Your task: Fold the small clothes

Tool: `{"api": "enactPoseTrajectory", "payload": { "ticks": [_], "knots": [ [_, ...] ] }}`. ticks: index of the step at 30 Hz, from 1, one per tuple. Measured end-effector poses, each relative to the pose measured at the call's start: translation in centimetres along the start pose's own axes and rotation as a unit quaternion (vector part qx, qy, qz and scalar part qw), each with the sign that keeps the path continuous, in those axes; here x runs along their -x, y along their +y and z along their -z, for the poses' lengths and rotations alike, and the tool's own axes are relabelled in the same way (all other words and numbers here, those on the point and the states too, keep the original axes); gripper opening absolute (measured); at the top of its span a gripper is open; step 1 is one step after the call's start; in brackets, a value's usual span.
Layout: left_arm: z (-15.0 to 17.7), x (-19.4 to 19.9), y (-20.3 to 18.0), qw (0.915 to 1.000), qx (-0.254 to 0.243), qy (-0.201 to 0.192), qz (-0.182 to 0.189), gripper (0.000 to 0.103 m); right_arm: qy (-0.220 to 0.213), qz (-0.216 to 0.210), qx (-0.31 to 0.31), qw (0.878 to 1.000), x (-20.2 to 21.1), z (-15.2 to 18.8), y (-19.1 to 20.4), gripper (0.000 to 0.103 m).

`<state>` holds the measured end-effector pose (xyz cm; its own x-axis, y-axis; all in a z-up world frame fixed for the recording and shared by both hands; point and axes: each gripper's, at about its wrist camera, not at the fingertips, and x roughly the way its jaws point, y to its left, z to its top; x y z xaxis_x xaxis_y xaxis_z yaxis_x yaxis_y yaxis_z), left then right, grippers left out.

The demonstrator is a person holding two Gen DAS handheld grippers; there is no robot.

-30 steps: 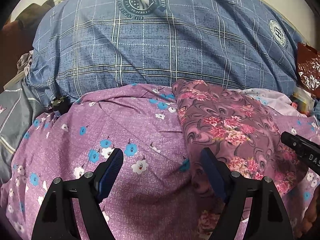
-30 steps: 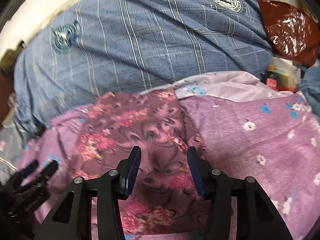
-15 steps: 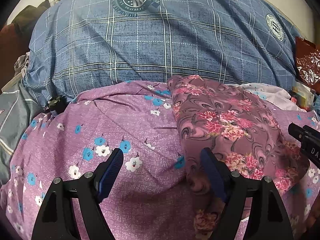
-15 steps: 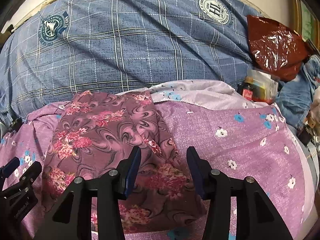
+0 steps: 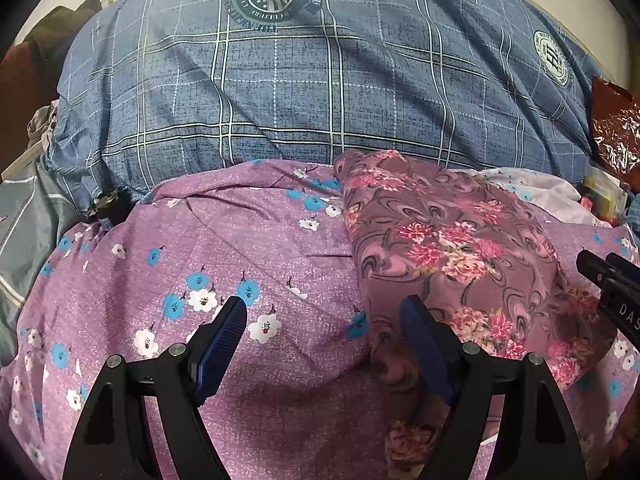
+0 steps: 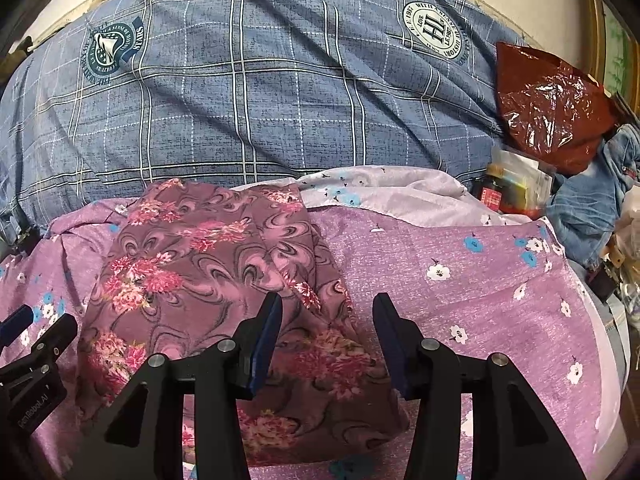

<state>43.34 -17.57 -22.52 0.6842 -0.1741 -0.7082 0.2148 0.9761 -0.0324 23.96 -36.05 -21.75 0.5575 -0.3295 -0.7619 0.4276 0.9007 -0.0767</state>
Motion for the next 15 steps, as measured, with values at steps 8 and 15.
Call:
{"api": "enactPoseTrajectory", "payload": {
  "ticks": [8,15],
  "knots": [
    [-0.05,-0.22,-0.20,1.0000,0.001,0.003,0.005,0.079,-0.002,0.004,0.004,1.000,0.06,-0.04,-0.18,0.049],
    [0.00,-0.25,-0.43,1.0000,0.000,0.003,0.006,0.079,-0.001,0.007,0.003,1.000,0.06,-0.01,-0.28,0.049]
  ]
}}
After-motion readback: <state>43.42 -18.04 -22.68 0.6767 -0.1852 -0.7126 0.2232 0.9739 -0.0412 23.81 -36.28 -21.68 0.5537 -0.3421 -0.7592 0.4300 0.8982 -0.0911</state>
